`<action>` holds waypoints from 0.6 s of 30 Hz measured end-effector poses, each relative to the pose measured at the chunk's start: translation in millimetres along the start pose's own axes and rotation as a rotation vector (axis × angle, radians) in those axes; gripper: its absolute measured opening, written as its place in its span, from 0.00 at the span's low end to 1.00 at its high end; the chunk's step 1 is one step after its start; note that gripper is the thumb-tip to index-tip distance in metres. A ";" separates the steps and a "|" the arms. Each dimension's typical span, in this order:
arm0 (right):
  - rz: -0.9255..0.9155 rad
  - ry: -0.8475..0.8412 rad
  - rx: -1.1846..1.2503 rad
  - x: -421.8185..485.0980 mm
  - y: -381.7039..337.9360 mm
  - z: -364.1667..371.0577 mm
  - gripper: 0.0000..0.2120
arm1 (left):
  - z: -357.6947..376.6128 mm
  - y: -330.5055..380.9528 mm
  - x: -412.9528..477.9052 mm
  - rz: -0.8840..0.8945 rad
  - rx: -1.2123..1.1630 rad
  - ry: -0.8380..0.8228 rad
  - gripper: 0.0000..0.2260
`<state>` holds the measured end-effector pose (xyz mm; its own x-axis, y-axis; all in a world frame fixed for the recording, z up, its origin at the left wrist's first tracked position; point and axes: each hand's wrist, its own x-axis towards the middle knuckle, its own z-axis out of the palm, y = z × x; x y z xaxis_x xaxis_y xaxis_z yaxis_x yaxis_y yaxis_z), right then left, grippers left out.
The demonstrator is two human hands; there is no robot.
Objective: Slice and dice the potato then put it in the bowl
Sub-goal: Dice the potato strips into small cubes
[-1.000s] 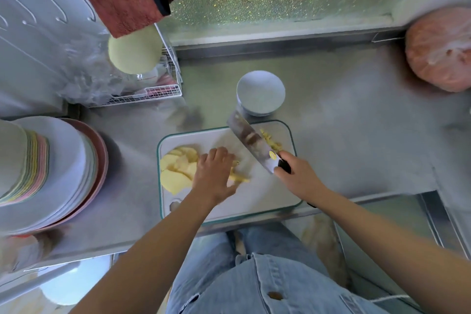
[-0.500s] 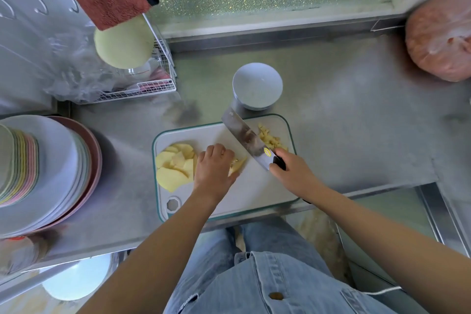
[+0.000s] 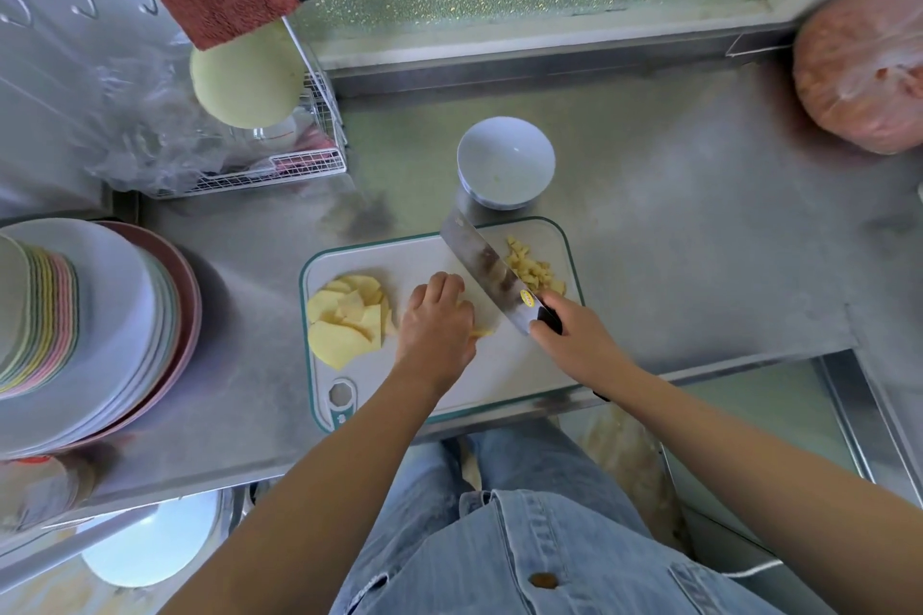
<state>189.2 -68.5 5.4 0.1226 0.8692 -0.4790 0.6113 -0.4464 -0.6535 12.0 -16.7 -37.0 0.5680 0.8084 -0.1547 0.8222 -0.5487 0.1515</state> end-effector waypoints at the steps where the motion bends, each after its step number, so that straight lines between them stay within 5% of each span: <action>1: -0.002 0.002 -0.002 -0.8 0.7 0.3 0.09 | -0.3 -0.8 -1.4 0.014 0.006 0.005 0.09; 8: 0.004 -0.020 0.019 -3.9 -0.6 4.4 0.10 | -2.5 -19.6 -20.8 0.019 0.063 0.090 0.09; 15: 0.012 -0.016 0.043 -5.5 -0.3 7.7 0.13 | -6.3 -25.8 -24.1 -0.102 -0.010 -0.032 0.30; 18: 0.021 -0.019 0.041 -7.5 1.3 9.2 0.12 | -6.8 -26.0 -14.5 -0.112 -0.014 -0.131 0.29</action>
<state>181.8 -77.6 2.7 0.1200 0.8557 -0.5034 0.5762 -0.4729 -0.6665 -17.9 -12.7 -32.1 0.4734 0.8292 -0.2972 0.8806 -0.4529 0.1391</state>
